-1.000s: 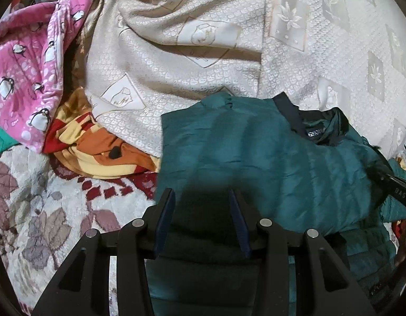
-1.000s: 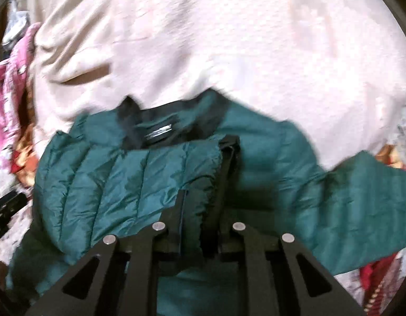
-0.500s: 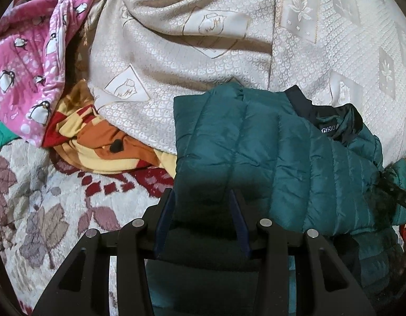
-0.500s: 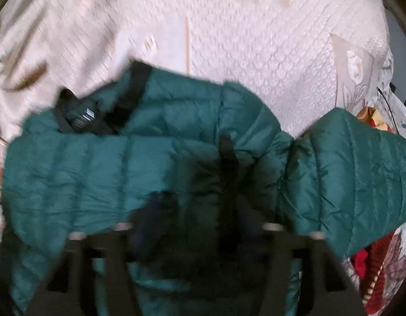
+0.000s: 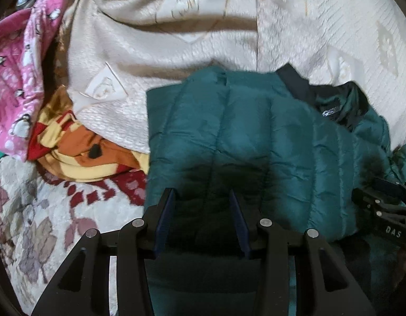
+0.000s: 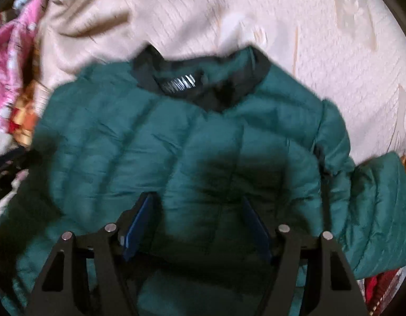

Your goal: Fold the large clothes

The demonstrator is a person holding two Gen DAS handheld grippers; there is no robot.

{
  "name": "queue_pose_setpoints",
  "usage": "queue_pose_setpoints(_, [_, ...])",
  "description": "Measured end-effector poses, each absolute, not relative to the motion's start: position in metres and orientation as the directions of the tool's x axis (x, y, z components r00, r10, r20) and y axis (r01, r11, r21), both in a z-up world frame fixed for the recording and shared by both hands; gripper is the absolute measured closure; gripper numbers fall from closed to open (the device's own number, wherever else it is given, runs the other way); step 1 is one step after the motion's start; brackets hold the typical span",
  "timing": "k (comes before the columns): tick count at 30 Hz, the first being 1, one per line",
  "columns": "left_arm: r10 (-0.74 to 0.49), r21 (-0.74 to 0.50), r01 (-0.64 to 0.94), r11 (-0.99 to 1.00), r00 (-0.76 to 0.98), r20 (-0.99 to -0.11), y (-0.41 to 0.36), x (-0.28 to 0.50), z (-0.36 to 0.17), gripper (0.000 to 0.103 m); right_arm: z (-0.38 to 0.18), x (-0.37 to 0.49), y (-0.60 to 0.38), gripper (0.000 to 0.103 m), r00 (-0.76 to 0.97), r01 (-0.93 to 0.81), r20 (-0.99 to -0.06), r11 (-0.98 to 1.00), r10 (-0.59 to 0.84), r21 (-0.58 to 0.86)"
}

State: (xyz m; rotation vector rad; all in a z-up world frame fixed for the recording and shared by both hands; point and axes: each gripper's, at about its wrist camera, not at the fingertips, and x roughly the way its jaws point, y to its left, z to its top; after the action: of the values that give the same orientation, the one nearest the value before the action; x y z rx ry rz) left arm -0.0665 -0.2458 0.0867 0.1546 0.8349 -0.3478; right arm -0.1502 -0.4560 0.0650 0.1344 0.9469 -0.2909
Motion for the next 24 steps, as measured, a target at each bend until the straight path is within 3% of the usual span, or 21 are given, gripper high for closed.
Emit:
queue_pose_setpoints(12, [-0.218,0.003,0.346,0.938,0.599,-0.771,-0.255,-0.05,0.067,0.078,0.051,-0.107,-0.473,0.032,0.527,0.373,-0.814,0.927,-0.245,-0.037])
queue_pose_setpoints(20, [-0.215,0.003,0.341,0.94,0.599,-0.771,-0.252,-0.046,0.064,0.077,0.098,-0.165,-0.464,0.032,0.581,0.33,-0.786,0.944,-0.209,-0.008])
queue_pose_setpoints(24, [-0.205,0.018,0.341,0.94,0.604,-0.77,-0.253,-0.045,0.062,0.076,0.087,-0.179,-0.461,0.031,0.551,0.327,-0.812,0.945,-0.192,-0.002])
